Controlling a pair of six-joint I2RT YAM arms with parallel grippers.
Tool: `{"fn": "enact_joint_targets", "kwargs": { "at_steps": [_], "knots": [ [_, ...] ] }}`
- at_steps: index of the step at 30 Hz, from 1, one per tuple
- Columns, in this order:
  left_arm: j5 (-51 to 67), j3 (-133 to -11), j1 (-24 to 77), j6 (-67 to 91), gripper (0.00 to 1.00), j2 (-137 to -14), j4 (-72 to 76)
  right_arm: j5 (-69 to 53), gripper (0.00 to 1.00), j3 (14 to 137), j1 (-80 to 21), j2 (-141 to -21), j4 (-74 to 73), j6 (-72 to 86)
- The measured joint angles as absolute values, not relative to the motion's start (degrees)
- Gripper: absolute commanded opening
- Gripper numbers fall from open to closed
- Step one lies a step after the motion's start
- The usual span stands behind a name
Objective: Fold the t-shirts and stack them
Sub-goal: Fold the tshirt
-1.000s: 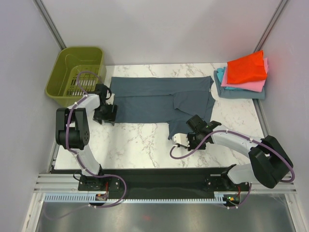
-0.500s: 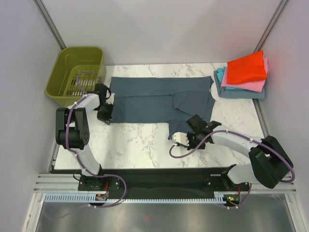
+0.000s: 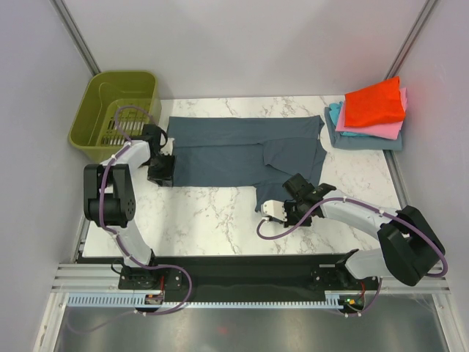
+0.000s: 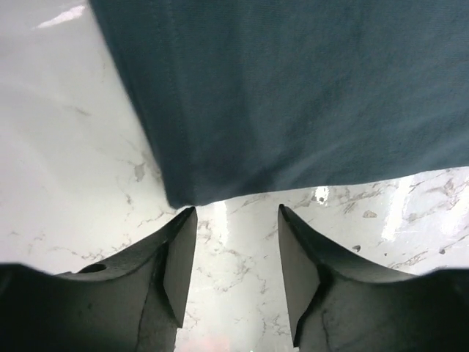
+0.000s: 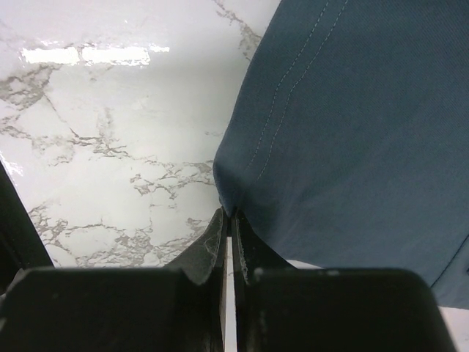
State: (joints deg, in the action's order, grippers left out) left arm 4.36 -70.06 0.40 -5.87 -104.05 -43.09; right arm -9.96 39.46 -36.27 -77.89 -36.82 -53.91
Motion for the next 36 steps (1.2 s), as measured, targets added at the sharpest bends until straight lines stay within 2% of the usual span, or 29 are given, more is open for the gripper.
{"fn": "enact_joint_targets", "kwargs": {
  "at_steps": [1, 7, 13, 22, 26, 27, 31, 36],
  "knots": [
    [4.4, -70.1, 0.1, -5.8, 0.62, -103.9, -43.2, -10.0, 0.07, 39.5, -36.3, -77.9, -36.8, -53.8],
    [4.4, -70.7, -3.0, -5.8, 0.62, -103.5, -43.2, -10.0, 0.07, 39.5, -36.3, -78.0, -36.8, -53.5],
    [4.9, -71.7, -3.5, -5.8, 0.54, -104.0, -43.2, -9.9, 0.07, 39.5, -36.3, -78.4, -36.8, -53.5],
    [6.6, -73.0, -3.5, -5.8, 0.52, -107.7, -43.4, -9.8, 0.07, 39.5, -36.3, -78.7, -36.6, -53.0],
    [6.8, -73.6, -3.5, -5.9, 0.34, -108.1, -43.6, -9.5, 0.07, 39.5, -36.3, -78.7, -36.5, -52.7],
    [6.9, -73.6, -3.5, -6.0, 0.21, -108.2, -43.6, -9.5, 0.07, 39.5, -36.3, -78.7, -36.5, -52.6],
    [7.7, -73.6, -3.5, -6.3, 0.02, -108.2, -43.7, -9.2, 0.0, 39.5, -36.2, -78.7, -36.3, -52.2],
    [7.7, -73.3, -3.5, -6.3, 0.02, -107.5, -43.9, -9.1, 0.0, 40.1, -34.0, -78.6, -36.0, -48.5]
  ]
}}
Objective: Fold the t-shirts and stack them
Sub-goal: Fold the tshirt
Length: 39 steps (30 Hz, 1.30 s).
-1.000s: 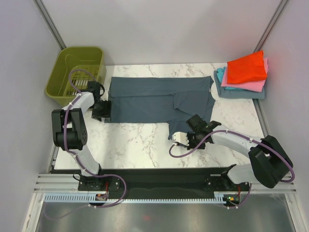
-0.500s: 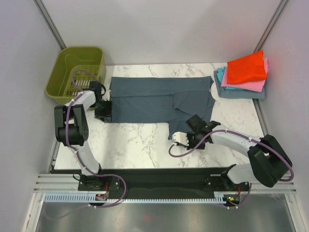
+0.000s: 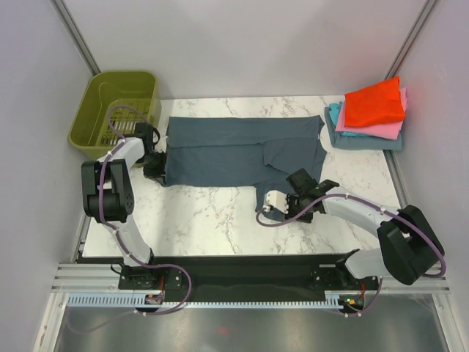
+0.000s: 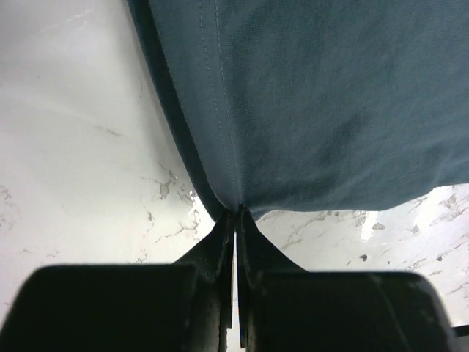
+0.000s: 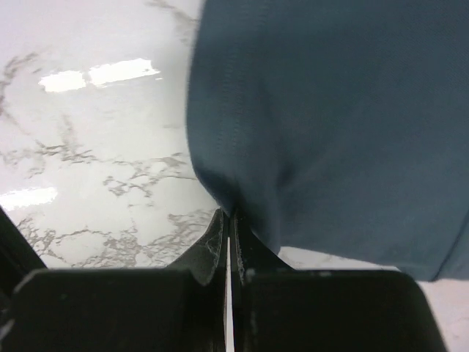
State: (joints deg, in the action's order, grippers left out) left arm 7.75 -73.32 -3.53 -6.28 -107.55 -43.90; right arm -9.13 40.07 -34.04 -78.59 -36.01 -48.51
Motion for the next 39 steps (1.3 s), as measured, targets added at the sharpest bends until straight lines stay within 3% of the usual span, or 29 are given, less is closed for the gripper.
{"fn": "enact_joint_targets", "kwargs": {
  "at_steps": [9, 16, 39],
  "knots": [
    [7.9, -73.5, -3.7, -6.7, 0.02, -101.5, -45.8, -10.0, 0.0, 50.9, -25.6, -75.0, -35.7, -39.0],
    [9.5, -82.1, -3.7, -9.2, 0.02, -102.8, -50.5, -10.5, 0.0, 60.1, -20.3, -75.6, -34.1, -36.2],
    [12.2, -107.6, -3.7, -10.4, 0.02, -117.3, -56.6, -10.0, 0.0, 84.2, -8.5, -96.9, -25.9, -29.5]
  ]
}}
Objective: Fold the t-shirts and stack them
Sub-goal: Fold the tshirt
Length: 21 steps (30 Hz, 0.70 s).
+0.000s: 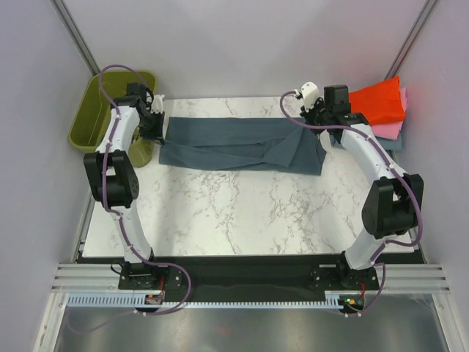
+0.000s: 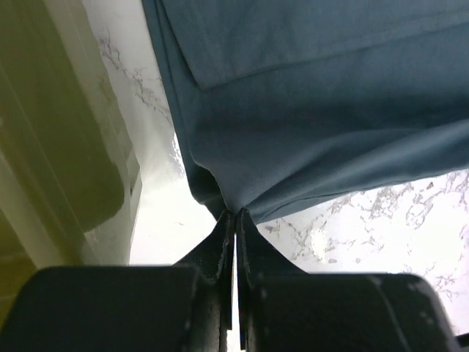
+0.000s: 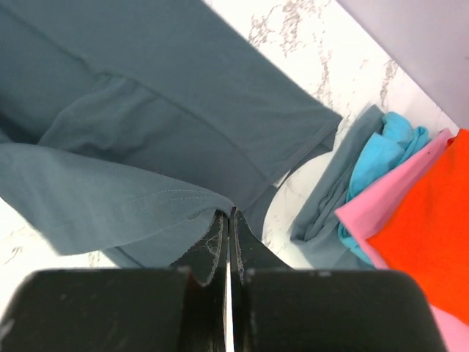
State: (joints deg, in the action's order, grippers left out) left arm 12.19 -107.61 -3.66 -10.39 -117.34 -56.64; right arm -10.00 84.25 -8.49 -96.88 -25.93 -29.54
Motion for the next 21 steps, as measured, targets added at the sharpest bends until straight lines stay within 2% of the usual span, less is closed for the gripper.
{"fn": "enact_joint_targets", "kwargs": {
  "at_steps": [12, 21],
  "knots": [
    [12.1, -116.2, -2.6, -10.3, 0.02, -125.5, -58.0, -8.9, 0.0, 96.4, -7.0, -111.2, -23.3, -27.6],
    [10.4, -121.4, -2.1, -10.3, 0.02, -130.3, -56.4, -7.5, 0.0, 102.7, -6.4, -117.6, -22.4, -27.4]
  ]
}}
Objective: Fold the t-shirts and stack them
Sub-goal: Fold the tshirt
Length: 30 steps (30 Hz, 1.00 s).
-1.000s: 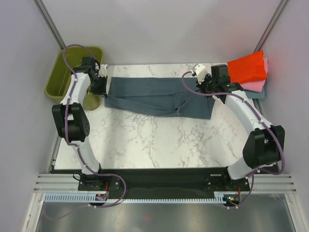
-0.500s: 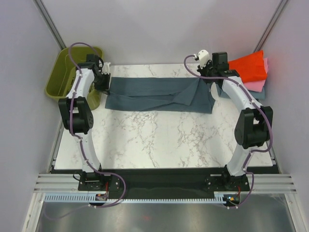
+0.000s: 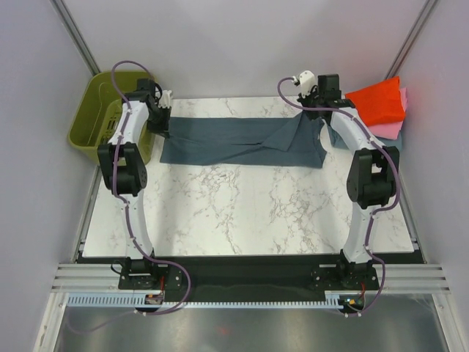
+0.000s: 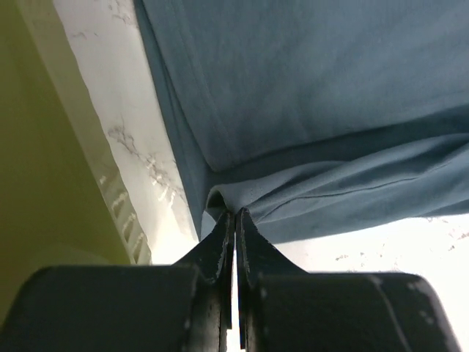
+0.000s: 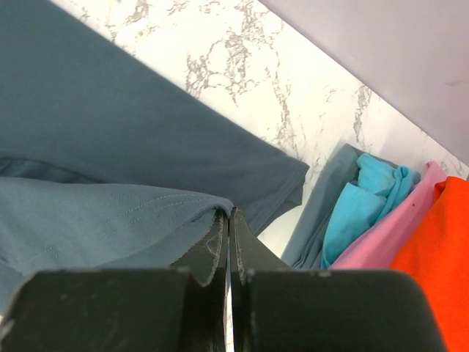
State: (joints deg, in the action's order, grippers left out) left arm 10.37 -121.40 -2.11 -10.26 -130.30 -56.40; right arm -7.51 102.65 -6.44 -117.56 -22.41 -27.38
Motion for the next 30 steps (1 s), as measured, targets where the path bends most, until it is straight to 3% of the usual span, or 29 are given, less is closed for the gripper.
{"fn": "enact_joint_targets", "kwargs": {
  "at_steps": [14, 16, 17, 18, 21, 22, 23, 24, 28, 29, 30],
  "knots": [
    [4.6, -127.3, -0.4, -10.2, 0.03, -133.9, -52.9, -6.0, 0.0, 108.8, -5.8, -124.2, -20.1, -26.8],
    [3.7, -127.5, -0.3, -10.1, 0.17, -134.5, -52.6, -5.8, 0.01, 109.5, -5.8, -125.3, -19.9, -26.7],
    [2.8, -127.5, 0.1, -10.0, 0.36, -134.7, -52.4, -5.5, 0.06, 109.8, -5.9, -125.8, -19.6, -26.5],
    [1.9, -127.5, 0.4, -10.0, 0.42, -134.9, -52.3, -5.1, 0.37, 110.0, -5.9, -126.4, -19.3, -26.1],
    [-0.4, -127.5, 1.2, -9.3, 0.51, -134.9, -52.1, -3.4, 0.73, 110.4, -6.0, -127.4, -18.7, -24.7],
    [-0.8, -127.5, 1.5, -9.2, 0.52, -134.7, -52.1, -2.6, 0.78, 110.4, -6.1, -127.4, -18.5, -24.3],
    [-1.4, -127.5, 1.8, -9.1, 0.74, -134.4, -52.1, -1.8, 0.82, 110.5, -6.1, -127.3, -18.3, -23.8],
    [-1.7, -127.2, 2.2, -9.0, 0.75, -133.8, -51.9, -1.1, 0.87, 110.6, -6.1, -127.3, -17.8, -23.3],
    [-1.9, -124.6, 4.3, -8.1, 0.8, -129.5, -51.5, 0.0, 0.88, 110.5, -6.2, -125.9, -17.1, -21.0],
    [-1.8, -123.7, 4.9, -8.1, 0.99, -128.0, -51.4, -0.3, 0.88, 110.2, -6.2, -125.0, -17.1, -20.2],
    [-1.6, -122.5, 5.7, -8.2, 0.99, -126.3, -51.0, -0.8, 0.86, 109.8, -6.2, -124.0, -17.5, -19.3]
  ]
}}
